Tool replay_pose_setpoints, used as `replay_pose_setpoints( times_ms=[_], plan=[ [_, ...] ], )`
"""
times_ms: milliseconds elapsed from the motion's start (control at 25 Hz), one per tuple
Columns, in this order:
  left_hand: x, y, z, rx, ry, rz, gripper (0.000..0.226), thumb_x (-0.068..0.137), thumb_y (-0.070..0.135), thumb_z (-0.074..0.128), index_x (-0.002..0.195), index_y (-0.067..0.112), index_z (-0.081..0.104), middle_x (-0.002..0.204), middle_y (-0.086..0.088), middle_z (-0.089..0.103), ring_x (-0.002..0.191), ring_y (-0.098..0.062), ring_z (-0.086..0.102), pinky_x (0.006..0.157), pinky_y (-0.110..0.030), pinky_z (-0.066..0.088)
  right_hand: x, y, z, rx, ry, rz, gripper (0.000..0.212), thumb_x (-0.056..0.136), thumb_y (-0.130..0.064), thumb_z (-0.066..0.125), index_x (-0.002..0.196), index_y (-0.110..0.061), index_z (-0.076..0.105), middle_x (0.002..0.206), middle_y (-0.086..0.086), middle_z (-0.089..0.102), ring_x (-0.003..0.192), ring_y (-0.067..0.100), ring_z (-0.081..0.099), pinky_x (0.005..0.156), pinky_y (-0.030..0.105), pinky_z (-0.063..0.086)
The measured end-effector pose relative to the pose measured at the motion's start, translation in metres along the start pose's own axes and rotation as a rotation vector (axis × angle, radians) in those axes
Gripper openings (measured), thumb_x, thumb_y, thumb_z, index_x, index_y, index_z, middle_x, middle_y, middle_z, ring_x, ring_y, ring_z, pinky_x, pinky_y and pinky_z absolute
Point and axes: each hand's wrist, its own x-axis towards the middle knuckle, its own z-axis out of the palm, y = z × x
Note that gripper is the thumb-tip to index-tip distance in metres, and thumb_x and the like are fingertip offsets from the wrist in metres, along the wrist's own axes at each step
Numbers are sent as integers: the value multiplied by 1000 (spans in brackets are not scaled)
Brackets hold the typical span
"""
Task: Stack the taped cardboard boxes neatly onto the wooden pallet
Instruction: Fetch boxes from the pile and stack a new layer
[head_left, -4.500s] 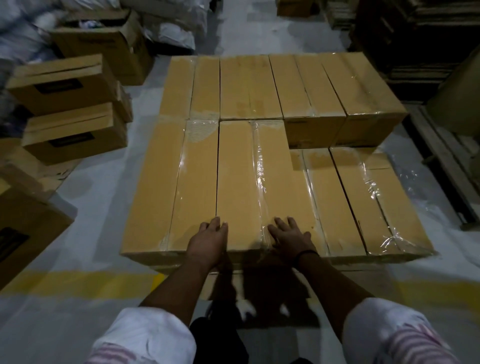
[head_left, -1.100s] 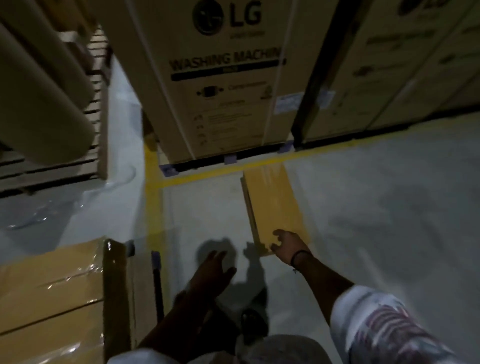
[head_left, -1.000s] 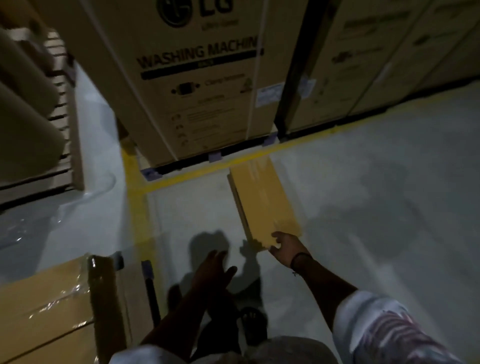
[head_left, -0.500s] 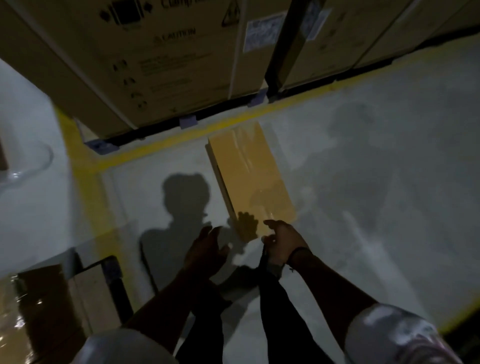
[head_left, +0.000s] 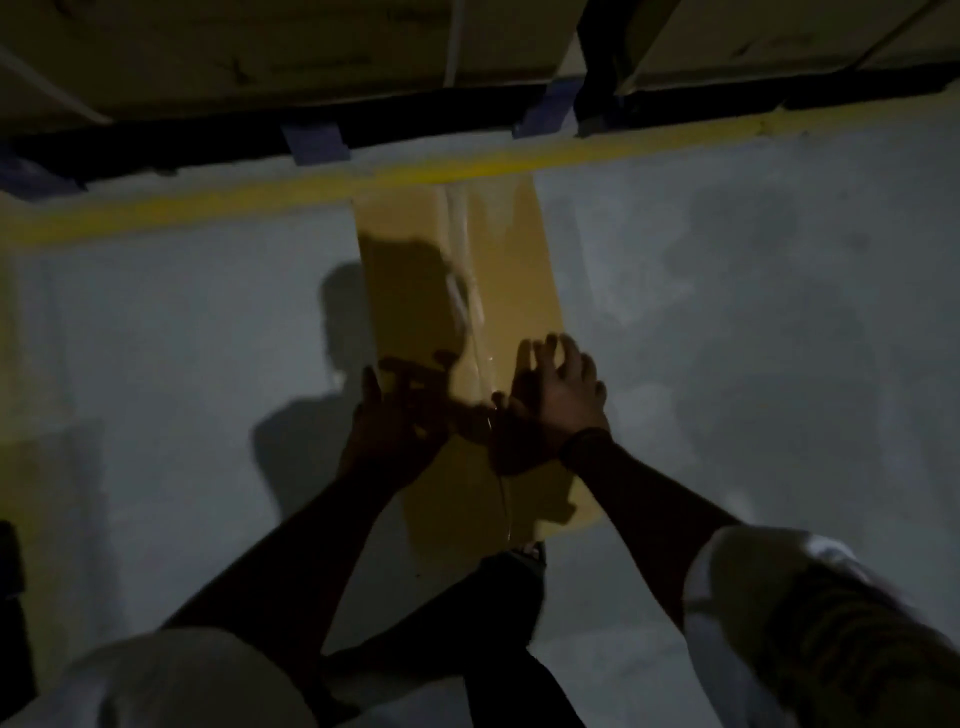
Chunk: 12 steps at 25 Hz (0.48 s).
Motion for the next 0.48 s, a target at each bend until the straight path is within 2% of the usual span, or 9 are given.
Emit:
replay_pose_setpoints(
  times_ms=[80,120,160,240,280,320,400,440,480],
  plan=[
    [33,5,24,10,24,-34,79,98,61,-1,155,12,23,146,-28,38,136,-50,41,113,-63,27,30,12,11,81,18,-26,99,83,-71,61,158,-31,11,166,5,-11,148,45,10,114,64,27],
    [51,-8,44,-11,23,-13,85,97,58,-15,153,8,23,142,-32,38,131,-53,42,111,-65,27,40,16,15,133,5,-39,102,82,-70,64,159,-32,11,165,6,-14,147,45,13,113,61,30],
    [71,-35,73,-67,38,-21,92,94,68,-15,155,9,21,145,-33,34,131,-54,42,109,-64,29,45,16,16,169,-6,-48,103,81,-70,66,159,-33,10,165,5,-16,146,45,17,112,60,33],
    [117,-106,138,-181,57,-131,113,76,98,21,162,25,7,156,-19,30,134,-45,46,106,-53,39,43,11,15,185,-16,-63,102,81,-66,68,159,-37,8,165,1,-19,143,45,20,110,58,36],
    [128,-129,156,-252,23,-196,123,65,102,42,161,36,1,157,-13,32,132,-40,50,102,-50,44,38,6,13,178,-25,-70,100,83,-61,69,158,-39,6,164,0,-21,141,45,21,109,59,36],
    [114,-125,142,-344,14,-272,126,60,96,60,158,45,0,156,-11,35,130,-39,53,100,-51,48,31,1,9,159,-40,-82,98,86,-56,69,157,-41,4,164,-1,-22,139,46,22,108,59,36],
    [37,-56,51,-311,38,-277,101,74,66,80,150,51,17,156,-15,35,130,-42,51,101,-56,50,6,-10,0,90,-65,-121,99,86,-50,70,157,-42,1,163,-2,-25,135,47,25,106,60,36],
    [-2,-14,2,-338,107,-266,86,82,55,79,152,48,28,157,-17,31,132,-44,47,104,-56,49,-11,-17,-8,56,-62,-155,100,85,-52,70,156,-41,1,163,-2,-25,134,47,26,104,60,37],
    [-32,7,-32,-335,157,-300,74,87,54,72,152,42,39,158,-18,28,132,-46,44,105,-56,48,-28,-24,-20,44,-62,-188,100,83,-58,68,156,-41,2,164,-3,-23,133,46,27,103,58,38]
  ],
)
